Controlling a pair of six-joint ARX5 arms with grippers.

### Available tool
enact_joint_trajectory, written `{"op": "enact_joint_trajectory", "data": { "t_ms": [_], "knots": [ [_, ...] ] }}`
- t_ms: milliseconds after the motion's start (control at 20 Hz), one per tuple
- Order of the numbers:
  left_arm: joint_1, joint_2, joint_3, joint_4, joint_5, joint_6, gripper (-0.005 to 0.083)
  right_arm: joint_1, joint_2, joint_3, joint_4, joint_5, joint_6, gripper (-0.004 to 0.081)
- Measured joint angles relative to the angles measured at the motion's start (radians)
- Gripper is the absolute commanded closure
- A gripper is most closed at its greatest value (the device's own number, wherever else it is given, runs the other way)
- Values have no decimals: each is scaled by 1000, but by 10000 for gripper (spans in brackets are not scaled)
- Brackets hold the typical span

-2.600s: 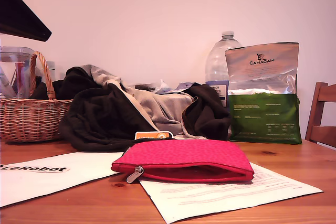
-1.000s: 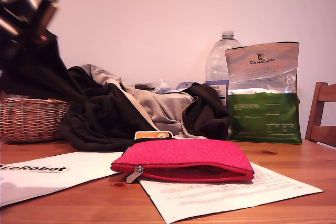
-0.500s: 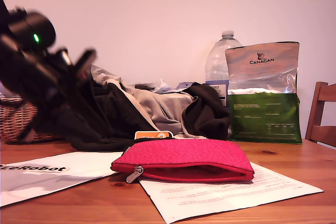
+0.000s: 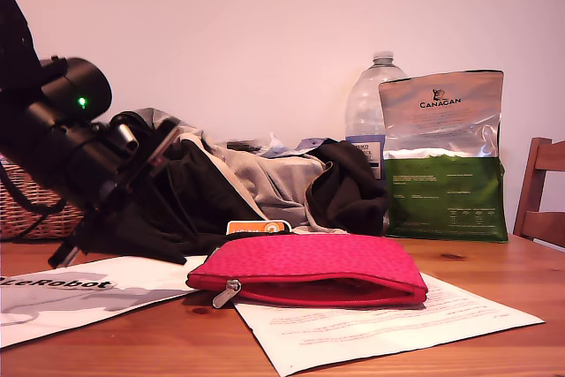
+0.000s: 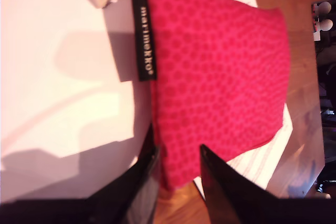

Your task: Close the zipper in the zip bag in front of you

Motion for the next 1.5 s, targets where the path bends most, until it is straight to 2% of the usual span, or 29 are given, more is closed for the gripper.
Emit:
{"op": "enact_joint_trajectory", "data": {
  "t_ms": [350,850,1250,1300,1450,1500],
  "knots": [
    [-38,30,0,49,-4,-43,567,0,0,0,0,0,0,780],
    [-48,31,1,13,-34,-43,567,0,0,0,6,0,0,780],
    [-93,56,1,26,-33,-53,576,0,0,0,8,0,0,780],
    [-93,60,1,34,-30,-69,588,0,0,0,8,0,0,780],
    [-93,61,1,43,-12,-73,796,0,0,0,8,0,0,780],
    [-92,61,1,49,0,-72,794,0,0,0,8,0,0,780]
  ]
}}
